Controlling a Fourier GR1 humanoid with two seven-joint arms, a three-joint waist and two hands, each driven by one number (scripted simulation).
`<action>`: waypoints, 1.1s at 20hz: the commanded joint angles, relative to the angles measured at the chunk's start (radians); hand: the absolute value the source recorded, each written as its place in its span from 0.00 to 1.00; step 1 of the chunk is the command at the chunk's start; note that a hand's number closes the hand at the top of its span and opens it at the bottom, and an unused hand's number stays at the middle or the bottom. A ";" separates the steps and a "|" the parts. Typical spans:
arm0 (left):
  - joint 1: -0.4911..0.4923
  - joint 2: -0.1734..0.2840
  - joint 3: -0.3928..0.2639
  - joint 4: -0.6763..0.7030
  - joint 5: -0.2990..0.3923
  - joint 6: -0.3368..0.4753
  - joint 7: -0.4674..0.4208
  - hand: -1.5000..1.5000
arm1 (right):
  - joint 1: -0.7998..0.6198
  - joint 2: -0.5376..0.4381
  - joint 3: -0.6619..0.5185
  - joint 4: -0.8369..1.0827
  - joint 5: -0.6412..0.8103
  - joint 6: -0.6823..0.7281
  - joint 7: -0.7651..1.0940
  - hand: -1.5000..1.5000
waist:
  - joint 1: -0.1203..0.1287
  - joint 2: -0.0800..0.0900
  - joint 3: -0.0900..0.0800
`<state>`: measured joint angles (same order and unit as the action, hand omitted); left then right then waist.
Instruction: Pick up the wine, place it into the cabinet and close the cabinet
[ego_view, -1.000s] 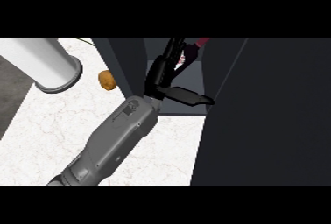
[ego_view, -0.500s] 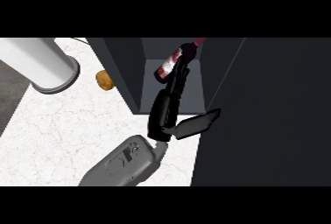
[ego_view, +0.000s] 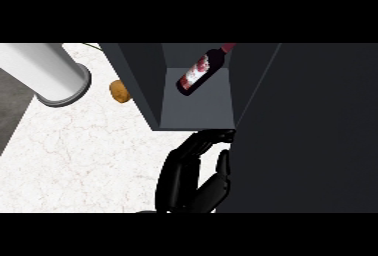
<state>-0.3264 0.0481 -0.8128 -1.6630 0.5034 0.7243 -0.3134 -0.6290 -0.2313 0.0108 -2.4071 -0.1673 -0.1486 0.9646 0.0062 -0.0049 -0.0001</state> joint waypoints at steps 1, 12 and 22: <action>0.122 0.069 -0.098 -0.178 -0.052 0.014 0.033 1.00 | 0.002 -0.007 0.003 -0.053 0.008 -0.022 0.056 0.00 | -0.001 -0.001 0.000; 0.372 0.355 0.001 -0.385 0.058 -0.263 -0.081 1.00 | -0.017 -0.006 0.088 -0.034 -0.126 0.110 -0.010 1.00 | 0.005 0.003 -0.001; 0.570 0.629 0.299 -0.533 0.288 -0.512 -0.156 1.00 | -0.032 0.190 0.379 -0.041 -0.078 0.007 0.093 1.00 | 0.015 -0.002 -0.004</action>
<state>0.1716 0.5916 -0.6433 -2.1575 0.6873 0.3103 -0.4379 -0.6515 -0.0970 0.2899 -2.3954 -0.2228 -0.1083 1.0038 0.0186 0.0008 0.0026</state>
